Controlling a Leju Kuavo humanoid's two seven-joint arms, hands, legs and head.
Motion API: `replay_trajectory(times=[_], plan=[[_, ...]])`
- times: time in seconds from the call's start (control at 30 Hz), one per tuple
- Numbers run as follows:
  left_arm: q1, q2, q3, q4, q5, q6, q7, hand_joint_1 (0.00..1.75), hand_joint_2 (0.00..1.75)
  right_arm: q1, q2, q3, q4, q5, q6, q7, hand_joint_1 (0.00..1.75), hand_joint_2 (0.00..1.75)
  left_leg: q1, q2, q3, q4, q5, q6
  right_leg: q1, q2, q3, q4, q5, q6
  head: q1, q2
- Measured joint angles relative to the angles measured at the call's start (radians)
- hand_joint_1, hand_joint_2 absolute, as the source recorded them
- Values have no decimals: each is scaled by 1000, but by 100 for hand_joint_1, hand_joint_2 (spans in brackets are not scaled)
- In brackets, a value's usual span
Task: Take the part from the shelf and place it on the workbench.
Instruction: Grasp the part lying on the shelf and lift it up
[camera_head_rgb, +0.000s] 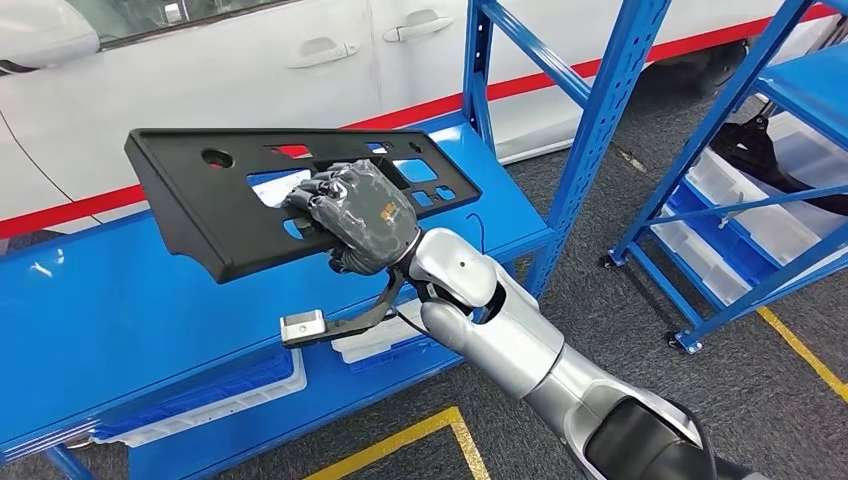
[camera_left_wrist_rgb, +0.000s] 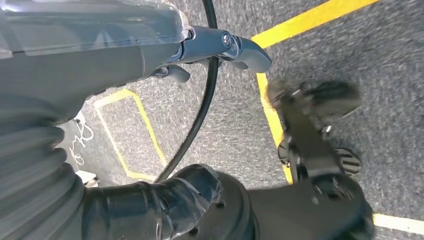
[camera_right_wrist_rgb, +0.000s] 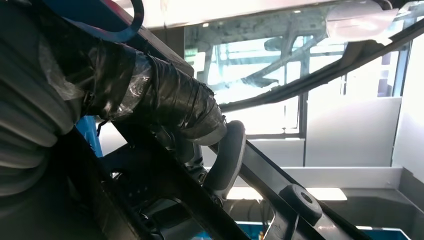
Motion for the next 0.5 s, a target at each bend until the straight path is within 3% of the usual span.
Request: replay_trajectory(times=[0.03,0.07,0.1,0.2,0.23,0.33,0.37,0.4,0.5], plan=[[-1,0,0,0,-2,-1,-1,0,175,4,-2,1,-4,14,-11,-5,175,175,-8,0,-9,50,-25,7,8,-1,-11,0,8,-4,0,0],[-1,0,0,0,-5,-2,-1,0,175,7,-4,3,-10,30,-22,-10,175,175,-16,0,2,63,-33,16,16,-1,-21,0,16,-7,0,0],[-1,0,0,0,-7,-3,-2,0,175,10,-7,6,-16,45,-31,-13,175,175,-25,0,31,41,-27,28,23,-1,-31,0,24,-9,0,0],[-9,3,0,0,-14,-6,-4,0,175,11,-15,21,-39,86,-63,-9,175,175,-53,1,175,-167,20,70,37,-1,-50,0,48,-8,1,0],[-12,4,0,0,-17,-9,-4,0,175,9,-19,28,-46,100,-78,-7,175,175,-61,3,201,-212,30,77,38,-2,-53,-1,57,-4,0,0],[-17,5,-1,0,-25,-16,-5,0,175,2,-32,54,-60,136,-119,-6,175,175,-67,5,199,-232,58,77,33,-7,-55,-10,79,12,0,0],[-18,5,-1,0,-28,-18,-5,0,175,-1,-39,63,-64,146,-131,-6,175,175,-65,6,195,-238,71,80,32,-6,-59,-7,72,18,0,0],[-19,4,-2,0,-31,-20,-5,0,175,-7,-46,73,-69,153,-141,-6,175,175,-62,8,187,-243,86,85,31,-6,-68,12,45,24,-1,0],[-22,4,-2,0,-39,-25,-6,0,175,-22,-67,98,-81,164,-158,-9,175,175,-59,12,147,-247,126,94,23,-7,-111,177,-104,40,0,0]])
